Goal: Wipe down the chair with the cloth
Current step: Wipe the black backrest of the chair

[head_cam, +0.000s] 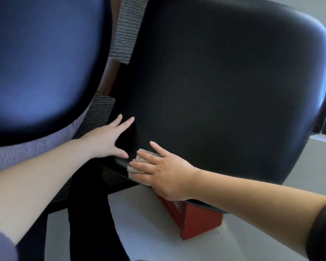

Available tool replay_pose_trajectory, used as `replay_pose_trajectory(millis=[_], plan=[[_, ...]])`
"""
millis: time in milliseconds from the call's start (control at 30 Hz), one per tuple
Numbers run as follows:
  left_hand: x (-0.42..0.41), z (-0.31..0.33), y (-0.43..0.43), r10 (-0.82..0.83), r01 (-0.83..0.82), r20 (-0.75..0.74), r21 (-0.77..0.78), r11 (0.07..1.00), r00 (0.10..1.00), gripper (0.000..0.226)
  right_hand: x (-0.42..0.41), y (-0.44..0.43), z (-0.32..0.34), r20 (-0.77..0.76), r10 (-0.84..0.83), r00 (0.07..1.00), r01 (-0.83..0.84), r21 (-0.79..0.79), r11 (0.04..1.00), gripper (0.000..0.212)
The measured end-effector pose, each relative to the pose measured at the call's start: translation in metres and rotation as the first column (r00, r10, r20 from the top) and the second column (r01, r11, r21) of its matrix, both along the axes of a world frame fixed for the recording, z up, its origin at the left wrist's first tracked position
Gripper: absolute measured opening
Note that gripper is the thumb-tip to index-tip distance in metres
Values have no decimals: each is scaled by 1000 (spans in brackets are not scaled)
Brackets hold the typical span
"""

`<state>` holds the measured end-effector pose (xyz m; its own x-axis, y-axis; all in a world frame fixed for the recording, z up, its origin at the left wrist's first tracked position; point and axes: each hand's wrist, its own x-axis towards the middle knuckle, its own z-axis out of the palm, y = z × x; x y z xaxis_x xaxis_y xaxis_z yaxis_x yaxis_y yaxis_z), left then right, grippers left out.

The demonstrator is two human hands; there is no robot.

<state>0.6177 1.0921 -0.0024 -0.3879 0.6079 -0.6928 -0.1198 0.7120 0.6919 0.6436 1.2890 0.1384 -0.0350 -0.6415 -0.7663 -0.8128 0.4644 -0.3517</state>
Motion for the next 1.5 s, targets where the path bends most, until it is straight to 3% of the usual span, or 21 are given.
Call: replay_pose_trajectory(millis=[200,400,567,700,1000,1200,1500], plan=[[-8,-2,-2,-5,5,-17,1,1000,1000,122,-15,3,-2,17,-94,995,95,-33,995,58],[-34,-22,10,80,-80,-31,11,997,996,121,-85,15,-38,-149,-86,985,101,95,990,60],[-45,-17,23,21,-17,-75,50,999,997,121,-131,30,-40,-344,-59,937,118,153,981,60],[-52,-12,28,-26,35,-124,70,997,992,123,-174,40,-36,-521,-59,852,182,190,965,62],[-102,-19,52,53,-32,-177,119,992,983,124,-260,51,-42,-837,-69,542,359,157,920,61],[-109,-22,52,52,-29,-190,123,992,981,124,-280,49,-45,-884,-151,441,459,78,885,59],[-110,-23,51,54,-30,-177,134,991,983,123,-295,40,-64,-879,-195,435,477,42,878,59]])
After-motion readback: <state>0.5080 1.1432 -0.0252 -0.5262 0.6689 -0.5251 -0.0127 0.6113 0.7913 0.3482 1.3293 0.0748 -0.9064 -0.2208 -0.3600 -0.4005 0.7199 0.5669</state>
